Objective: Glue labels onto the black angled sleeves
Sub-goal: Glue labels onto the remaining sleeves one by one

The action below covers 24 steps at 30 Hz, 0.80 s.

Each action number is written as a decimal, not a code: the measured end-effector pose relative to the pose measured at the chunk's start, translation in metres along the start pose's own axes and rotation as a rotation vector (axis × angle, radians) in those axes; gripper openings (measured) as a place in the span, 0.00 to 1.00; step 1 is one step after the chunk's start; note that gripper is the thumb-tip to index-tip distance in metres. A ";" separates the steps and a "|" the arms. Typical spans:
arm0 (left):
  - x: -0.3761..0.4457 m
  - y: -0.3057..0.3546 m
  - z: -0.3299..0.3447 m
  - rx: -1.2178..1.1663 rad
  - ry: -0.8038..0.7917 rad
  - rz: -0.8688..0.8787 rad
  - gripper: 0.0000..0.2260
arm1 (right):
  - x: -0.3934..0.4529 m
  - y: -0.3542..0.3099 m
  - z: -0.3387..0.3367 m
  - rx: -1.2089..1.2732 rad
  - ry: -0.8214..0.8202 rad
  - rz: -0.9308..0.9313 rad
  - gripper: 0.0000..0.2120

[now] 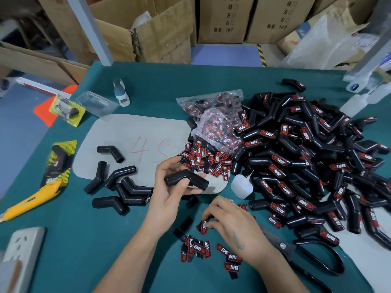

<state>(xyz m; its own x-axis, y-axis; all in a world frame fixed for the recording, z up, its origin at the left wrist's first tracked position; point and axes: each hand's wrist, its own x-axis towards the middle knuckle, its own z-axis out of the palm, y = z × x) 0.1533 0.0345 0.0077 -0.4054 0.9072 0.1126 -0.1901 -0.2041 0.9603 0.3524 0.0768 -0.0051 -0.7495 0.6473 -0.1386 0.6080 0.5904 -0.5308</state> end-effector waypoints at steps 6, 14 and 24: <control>-0.002 0.007 0.003 -0.027 -0.054 0.020 0.17 | 0.002 -0.001 0.001 0.010 -0.027 0.009 0.06; -0.003 0.008 0.004 -0.024 -0.068 0.045 0.18 | 0.001 -0.006 -0.003 0.021 -0.045 0.014 0.04; -0.003 0.008 0.009 -0.146 -0.031 -0.087 0.24 | 0.000 -0.005 -0.005 0.055 -0.047 0.004 0.03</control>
<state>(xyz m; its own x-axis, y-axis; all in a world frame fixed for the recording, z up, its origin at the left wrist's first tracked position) 0.1609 0.0331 0.0174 -0.3540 0.9343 0.0410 -0.3522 -0.1738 0.9197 0.3508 0.0768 0.0017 -0.7592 0.6257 -0.1792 0.5967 0.5592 -0.5755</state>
